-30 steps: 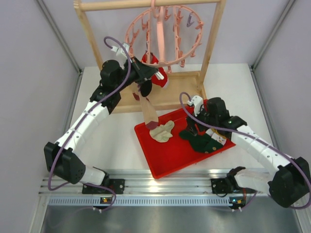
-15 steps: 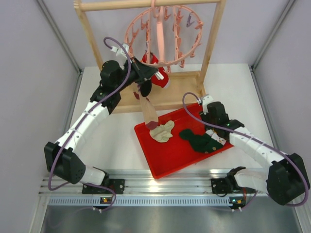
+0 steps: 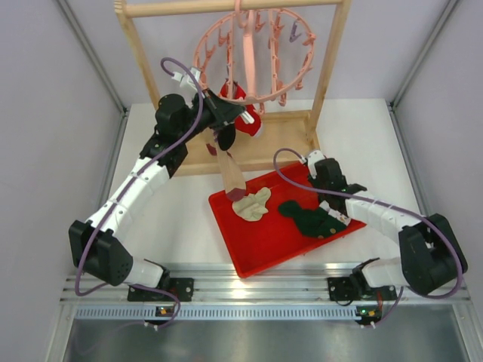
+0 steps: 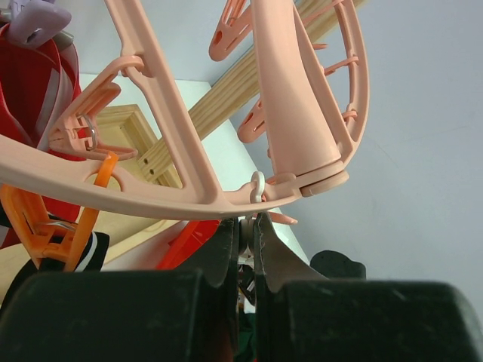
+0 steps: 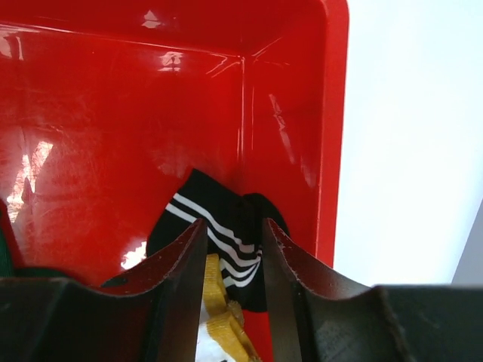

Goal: Clip the socks to the hanger
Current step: Pick up the sock from the bin.

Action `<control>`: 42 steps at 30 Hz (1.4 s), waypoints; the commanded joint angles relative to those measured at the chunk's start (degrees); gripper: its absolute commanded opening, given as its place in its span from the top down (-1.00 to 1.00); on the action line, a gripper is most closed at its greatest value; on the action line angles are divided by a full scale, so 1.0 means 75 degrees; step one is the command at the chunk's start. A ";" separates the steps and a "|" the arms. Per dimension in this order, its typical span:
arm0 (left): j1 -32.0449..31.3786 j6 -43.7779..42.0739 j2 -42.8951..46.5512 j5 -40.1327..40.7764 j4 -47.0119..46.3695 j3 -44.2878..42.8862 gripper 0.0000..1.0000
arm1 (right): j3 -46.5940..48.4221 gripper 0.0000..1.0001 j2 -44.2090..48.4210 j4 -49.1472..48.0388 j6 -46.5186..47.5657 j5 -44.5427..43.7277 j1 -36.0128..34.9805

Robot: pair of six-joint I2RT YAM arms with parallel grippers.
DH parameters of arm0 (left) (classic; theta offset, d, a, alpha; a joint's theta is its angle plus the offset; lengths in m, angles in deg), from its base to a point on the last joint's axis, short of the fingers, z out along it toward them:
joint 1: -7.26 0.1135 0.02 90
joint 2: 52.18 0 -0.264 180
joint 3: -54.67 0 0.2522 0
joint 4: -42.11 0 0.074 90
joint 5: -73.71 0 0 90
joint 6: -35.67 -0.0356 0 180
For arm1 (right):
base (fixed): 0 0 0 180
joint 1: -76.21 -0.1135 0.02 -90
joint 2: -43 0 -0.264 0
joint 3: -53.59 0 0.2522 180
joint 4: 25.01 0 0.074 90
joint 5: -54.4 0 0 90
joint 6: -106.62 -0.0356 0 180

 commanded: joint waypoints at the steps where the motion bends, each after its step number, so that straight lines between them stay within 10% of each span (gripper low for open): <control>1: 0.0053 -0.0138 0.0149 -0.0113 -0.0210 0.0061 1.00 | 0.0017 0.31 -0.0186 -0.0508 0.0206 0.0040 0.0125; 9: 0.0076 -0.0138 0.0149 -0.0148 -0.0151 0.0038 1.00 | 0.0041 0.34 -0.0503 -0.0613 0.0393 0.0063 0.0183; 14: 0.0099 -0.0161 0.0138 -0.0160 -0.0128 0.0026 1.00 | 0.0122 1.00 -0.0597 -0.0591 0.0581 0.0424 0.0335; 27: 0.0298 0.0002 0.0114 -0.1237 -0.0760 0.0342 1.00 | 0.0823 1.00 0.1805 -0.1024 -0.0143 0.6457 0.0980; 42: 0.0568 0.1221 -0.0284 -0.3077 -0.2541 0.0764 1.00 | 0.1985 1.00 0.0975 -0.4548 -0.3565 0.9016 0.0863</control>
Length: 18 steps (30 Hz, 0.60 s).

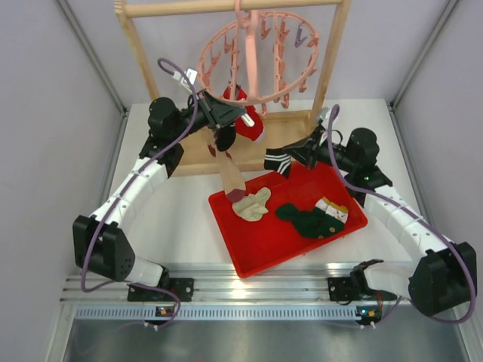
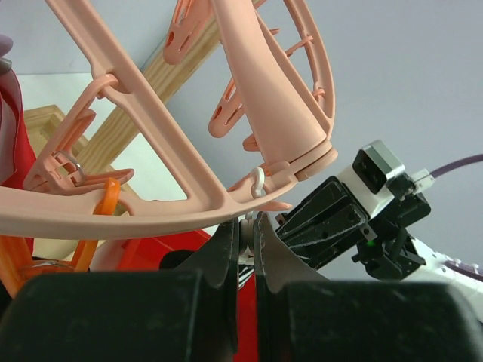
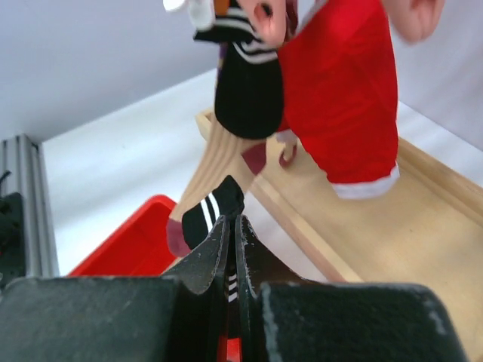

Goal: Clip the socks to the hanger
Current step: Pick up the sock from the bin, then clamp the sock onto the hanger.

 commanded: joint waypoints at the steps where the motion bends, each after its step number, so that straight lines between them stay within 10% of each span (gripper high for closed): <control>1: 0.0012 0.0426 -0.0171 -0.0895 -0.0685 0.0149 1.00 | 0.0619 1.00 -0.0277 -0.1619 -0.1195 0.0684 -0.0052; 18: 0.0047 0.0625 -0.0358 -0.1317 -0.0979 0.0138 1.00 | 0.1815 1.00 -0.1261 -0.2639 -0.1876 0.0837 -0.0509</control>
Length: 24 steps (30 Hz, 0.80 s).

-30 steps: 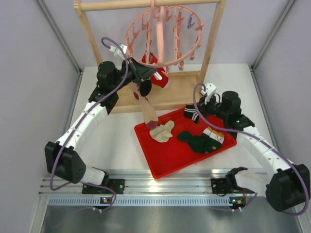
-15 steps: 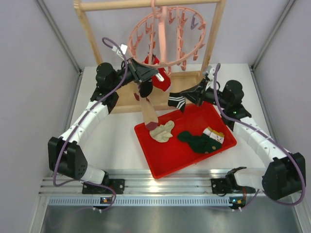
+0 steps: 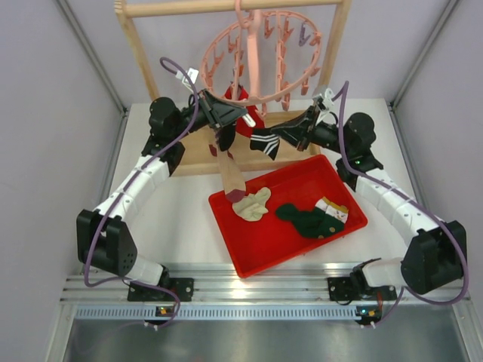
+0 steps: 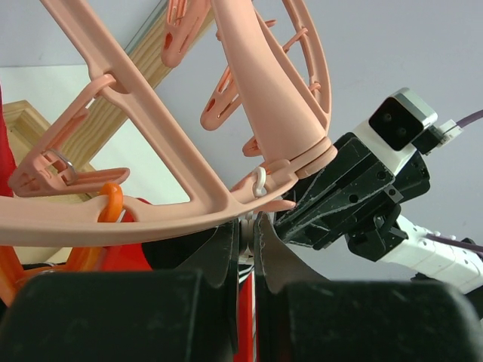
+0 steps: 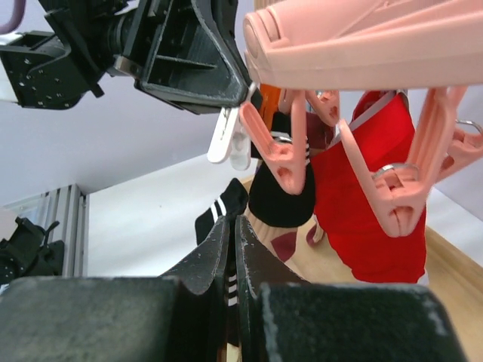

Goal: Clip the socks to the hanger
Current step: Clamp the sock onto the hanger.

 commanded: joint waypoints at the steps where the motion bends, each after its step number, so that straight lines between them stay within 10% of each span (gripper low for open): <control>1: -0.0058 0.0043 -0.0044 -0.0694 -0.0245 0.0097 1.00 | 0.0509 1.00 -0.0064 -0.0640 -0.0118 0.0257 -0.0174; 24: -0.0058 0.0347 -0.0125 -0.0928 -0.0608 0.0226 1.00 | 0.0908 1.00 -0.0380 -0.0570 0.0057 0.0257 -0.0315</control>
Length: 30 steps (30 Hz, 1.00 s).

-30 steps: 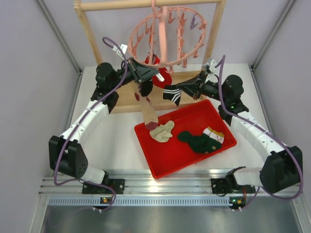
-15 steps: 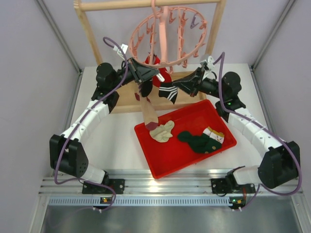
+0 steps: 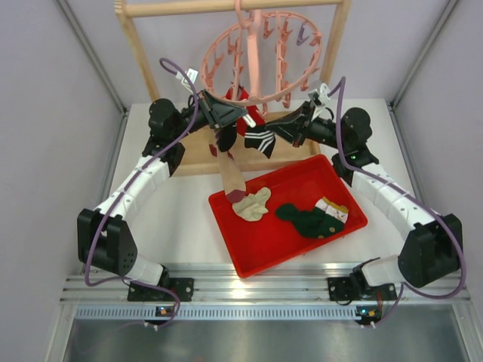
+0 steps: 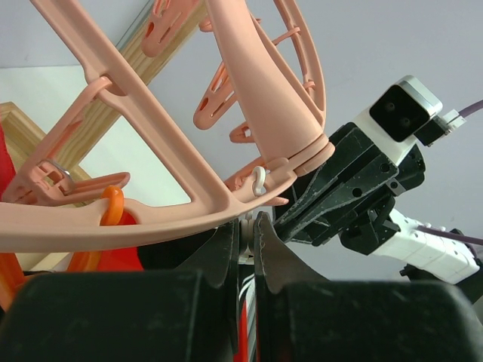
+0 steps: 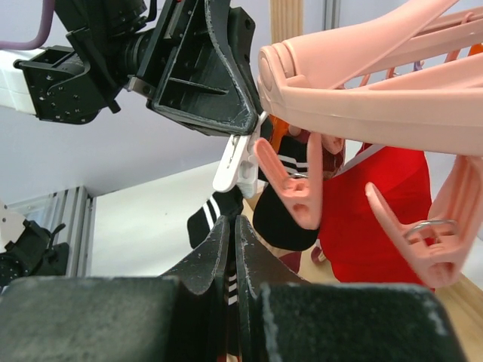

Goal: Clip the socks to the hanger
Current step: Clamp the sock onto the hanger.

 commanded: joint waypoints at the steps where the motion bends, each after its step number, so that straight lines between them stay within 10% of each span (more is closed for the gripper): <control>1: -0.0081 0.0094 -0.0091 -0.0800 -0.0217 0.0112 1.00 | 0.0415 1.00 -0.0030 -0.0354 0.0142 0.0042 -0.0120; 22: -0.0081 0.0070 -0.0068 -0.0952 -0.0182 0.0136 1.00 | 0.1001 1.00 -0.0300 -0.0448 0.0001 -0.0216 -0.0167; 30: -0.0070 0.0129 -0.0056 -0.0812 -0.0182 0.0030 0.03 | 0.1060 1.00 -0.0382 -0.0074 0.0282 -0.0193 -0.0249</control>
